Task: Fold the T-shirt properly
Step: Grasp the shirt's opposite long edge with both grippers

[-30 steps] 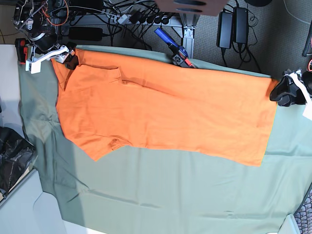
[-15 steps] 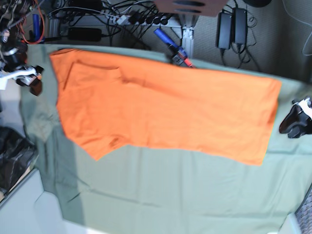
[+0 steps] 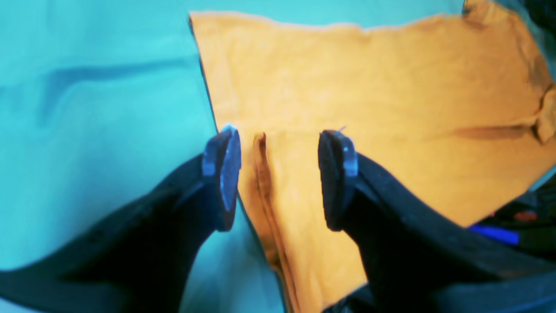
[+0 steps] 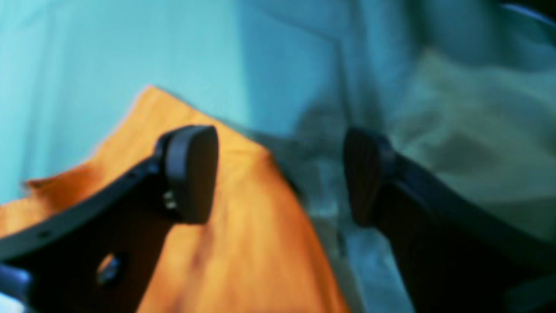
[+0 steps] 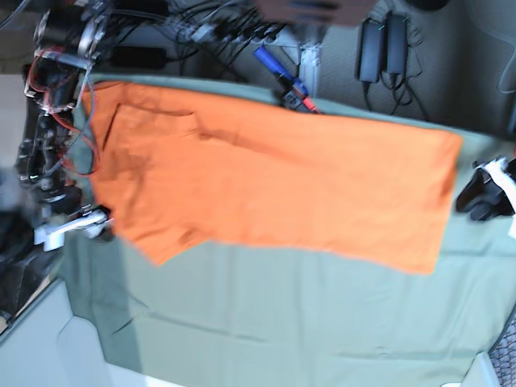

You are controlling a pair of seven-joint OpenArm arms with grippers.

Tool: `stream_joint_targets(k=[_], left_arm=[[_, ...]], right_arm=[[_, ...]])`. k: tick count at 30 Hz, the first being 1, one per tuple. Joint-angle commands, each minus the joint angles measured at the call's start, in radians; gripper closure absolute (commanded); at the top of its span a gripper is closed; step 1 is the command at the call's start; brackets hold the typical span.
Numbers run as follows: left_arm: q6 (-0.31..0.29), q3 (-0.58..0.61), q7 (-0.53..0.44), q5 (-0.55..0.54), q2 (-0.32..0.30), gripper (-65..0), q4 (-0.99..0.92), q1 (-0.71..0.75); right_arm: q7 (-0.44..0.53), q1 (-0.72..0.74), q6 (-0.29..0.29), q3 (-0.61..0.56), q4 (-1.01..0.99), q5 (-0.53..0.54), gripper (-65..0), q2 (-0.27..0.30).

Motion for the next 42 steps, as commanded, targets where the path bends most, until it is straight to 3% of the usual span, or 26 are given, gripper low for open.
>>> stream_joint_targets(k=[1, 8, 14, 19, 31, 36, 42], left_arm=[[-0.012, -0.007, -0.02, -0.021, -0.019, -32.2, 0.015, -0.015], [-0.012, -0.007, -0.023, 0.012, -0.02, -32.2, 0.014, -0.015], [-0.012, -0.007, -0.045, 0.06, -0.02, -32.2, -0.05, -0.034], [-0.012, 0.016, -0.048, 0.061, -0.02, -32.2, -0.196, -0.183], [-0.012, 0.308, -0.18, 0.215, 0.018, -32.2, -0.657, -0.579], [-0.012, 0.319, -0.2, 0.269, 0.06, -32.2, -0.778, -0.649], [-0.012, 0.319, -0.198, 0.27, 0.095, -32.2, -0.795, -0.652]], right_arm=[[0.02, 0.051, 0.105, -0.024, -0.01, -0.01, -44.1, 0.01], [0.006, 0.076, 0.127, -0.155, -0.018, -0.012, -44.1, -0.022], [-0.036, 0.066, 0.126, -0.167, 0.003, -0.011, -44.1, -0.02], [-0.05, 0.065, 0.126, -0.167, 0.003, -0.011, -44.1, -0.02], [-0.07, 0.063, 0.126, -0.167, 0.003, -0.011, -44.1, -0.02], [-0.082, 0.063, 0.126, -0.167, 0.003, -0.01, -44.1, -0.02], [-0.083, 0.063, 0.126, -0.167, 0.003, 0.015, -44.1, -0.02]])
